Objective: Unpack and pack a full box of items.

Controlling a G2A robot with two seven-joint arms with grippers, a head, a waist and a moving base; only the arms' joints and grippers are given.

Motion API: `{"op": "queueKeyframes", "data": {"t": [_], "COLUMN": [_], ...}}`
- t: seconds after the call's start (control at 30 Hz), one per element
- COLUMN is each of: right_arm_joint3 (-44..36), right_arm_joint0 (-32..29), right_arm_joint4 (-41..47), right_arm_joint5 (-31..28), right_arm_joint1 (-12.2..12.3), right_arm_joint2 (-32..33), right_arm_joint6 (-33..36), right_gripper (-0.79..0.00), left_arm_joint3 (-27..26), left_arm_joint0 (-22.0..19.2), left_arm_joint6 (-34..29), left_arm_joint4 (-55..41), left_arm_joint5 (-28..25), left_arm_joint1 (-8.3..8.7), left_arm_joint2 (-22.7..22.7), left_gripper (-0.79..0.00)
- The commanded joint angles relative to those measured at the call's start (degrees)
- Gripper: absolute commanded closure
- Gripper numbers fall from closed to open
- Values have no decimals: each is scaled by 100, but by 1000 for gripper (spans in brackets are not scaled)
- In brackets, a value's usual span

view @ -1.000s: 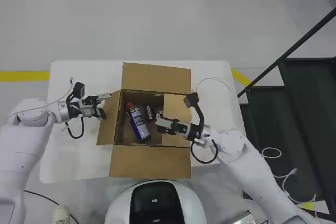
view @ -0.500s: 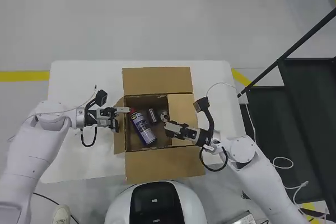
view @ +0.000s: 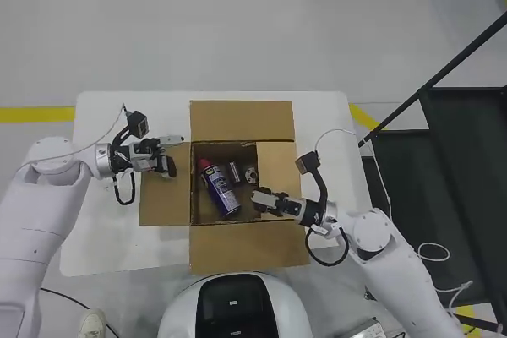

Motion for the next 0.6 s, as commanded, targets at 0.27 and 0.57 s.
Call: {"op": "queueKeyframes", "data": {"t": [0.27, 0.57], "right_arm_joint3": [-386, -306], "right_arm_joint0": [-558, -995], "right_arm_joint4": [-98, 476], "right_arm_joint5": [266, 21], "right_arm_joint1": [142, 206], "right_arm_joint2": [697, 1108], "right_arm_joint6": [348, 652], "right_gripper": [-785, -785], "left_arm_joint3": [-894, 71], "left_arm_joint0": [-154, -891], "left_arm_joint6": [424, 689], "left_arm_joint4": [120, 7], "left_arm_joint5": [243, -61], "left_arm_joint1": [-122, -658], "left_arm_joint2": [420, 1653], "left_gripper": [-785, -785]}}
